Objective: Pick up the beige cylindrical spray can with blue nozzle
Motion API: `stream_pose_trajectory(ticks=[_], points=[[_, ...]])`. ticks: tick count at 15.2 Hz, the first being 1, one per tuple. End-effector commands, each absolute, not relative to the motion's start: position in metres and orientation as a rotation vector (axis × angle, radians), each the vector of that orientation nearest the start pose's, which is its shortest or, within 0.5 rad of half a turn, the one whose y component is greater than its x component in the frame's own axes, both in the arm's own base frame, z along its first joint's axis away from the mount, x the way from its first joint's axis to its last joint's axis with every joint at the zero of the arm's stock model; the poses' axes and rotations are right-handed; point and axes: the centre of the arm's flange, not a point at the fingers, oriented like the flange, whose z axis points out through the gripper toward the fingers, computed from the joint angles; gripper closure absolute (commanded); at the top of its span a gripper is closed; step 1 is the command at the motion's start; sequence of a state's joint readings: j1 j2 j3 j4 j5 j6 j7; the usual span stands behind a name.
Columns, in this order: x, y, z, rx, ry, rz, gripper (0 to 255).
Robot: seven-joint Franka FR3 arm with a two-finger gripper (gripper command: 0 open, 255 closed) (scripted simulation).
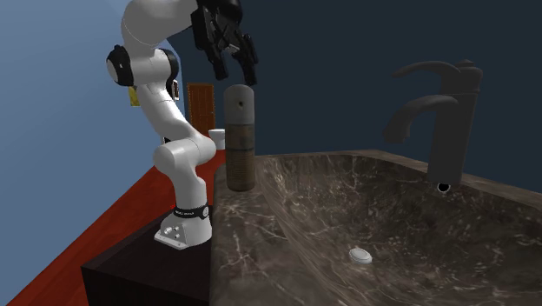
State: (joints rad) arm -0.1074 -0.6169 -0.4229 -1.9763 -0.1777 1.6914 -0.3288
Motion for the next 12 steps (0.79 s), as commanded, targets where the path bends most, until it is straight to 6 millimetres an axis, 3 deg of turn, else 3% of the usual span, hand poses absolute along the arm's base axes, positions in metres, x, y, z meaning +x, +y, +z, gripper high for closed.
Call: stream_pose_trajectory(ticks=[1, 5, 7, 8, 12], points=[[0.29, -0.264, 0.689, -3.151, 0.27, -0.46, 0], [0.29, -0.264, 0.664, -3.151, 0.27, -0.46, 0], [0.29, -0.264, 0.664, -3.151, 0.27, -0.46, 0], [0.29, -0.264, 0.665, -3.151, 0.27, -0.46, 255], [0.29, -0.264, 0.665, -3.151, 0.27, -0.46, 255]])
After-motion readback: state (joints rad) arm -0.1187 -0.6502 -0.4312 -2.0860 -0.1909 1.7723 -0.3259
